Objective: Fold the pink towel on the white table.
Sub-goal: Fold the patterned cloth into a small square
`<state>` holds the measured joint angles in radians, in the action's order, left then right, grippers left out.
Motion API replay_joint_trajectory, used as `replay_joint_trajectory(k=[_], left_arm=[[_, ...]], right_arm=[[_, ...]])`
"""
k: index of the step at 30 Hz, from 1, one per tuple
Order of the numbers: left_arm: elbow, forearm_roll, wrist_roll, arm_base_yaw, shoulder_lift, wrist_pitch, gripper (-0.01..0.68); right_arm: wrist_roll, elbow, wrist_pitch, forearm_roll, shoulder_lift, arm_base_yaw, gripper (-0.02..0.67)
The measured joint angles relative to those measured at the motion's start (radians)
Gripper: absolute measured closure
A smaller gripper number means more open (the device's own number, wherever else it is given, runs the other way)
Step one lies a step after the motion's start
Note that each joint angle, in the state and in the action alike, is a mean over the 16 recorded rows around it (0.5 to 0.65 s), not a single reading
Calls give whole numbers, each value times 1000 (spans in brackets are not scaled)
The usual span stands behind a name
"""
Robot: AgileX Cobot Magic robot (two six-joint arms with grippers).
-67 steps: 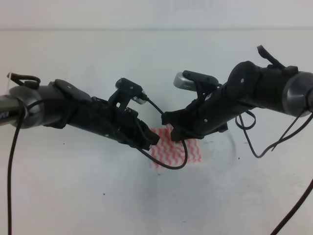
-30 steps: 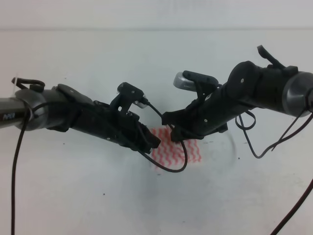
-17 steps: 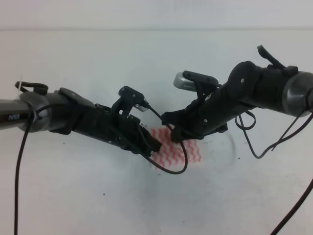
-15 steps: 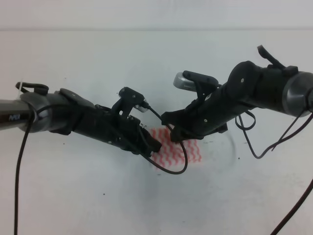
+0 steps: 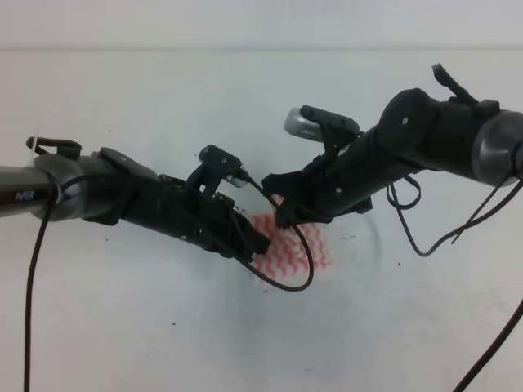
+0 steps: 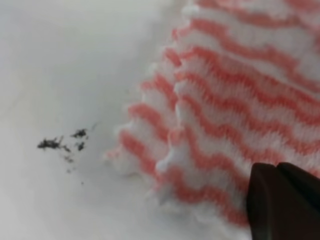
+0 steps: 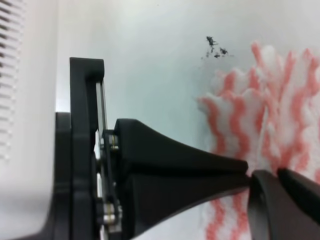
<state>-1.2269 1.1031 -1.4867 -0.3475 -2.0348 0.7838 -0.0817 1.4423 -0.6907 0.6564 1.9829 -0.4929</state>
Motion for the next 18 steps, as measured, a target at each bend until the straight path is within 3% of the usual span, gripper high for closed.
replay_joint_trajectory(k=[18], left_arm=[[0, -17, 1, 0, 4, 8, 678]], right_arm=[[0, 14, 26, 2, 36, -31, 664]])
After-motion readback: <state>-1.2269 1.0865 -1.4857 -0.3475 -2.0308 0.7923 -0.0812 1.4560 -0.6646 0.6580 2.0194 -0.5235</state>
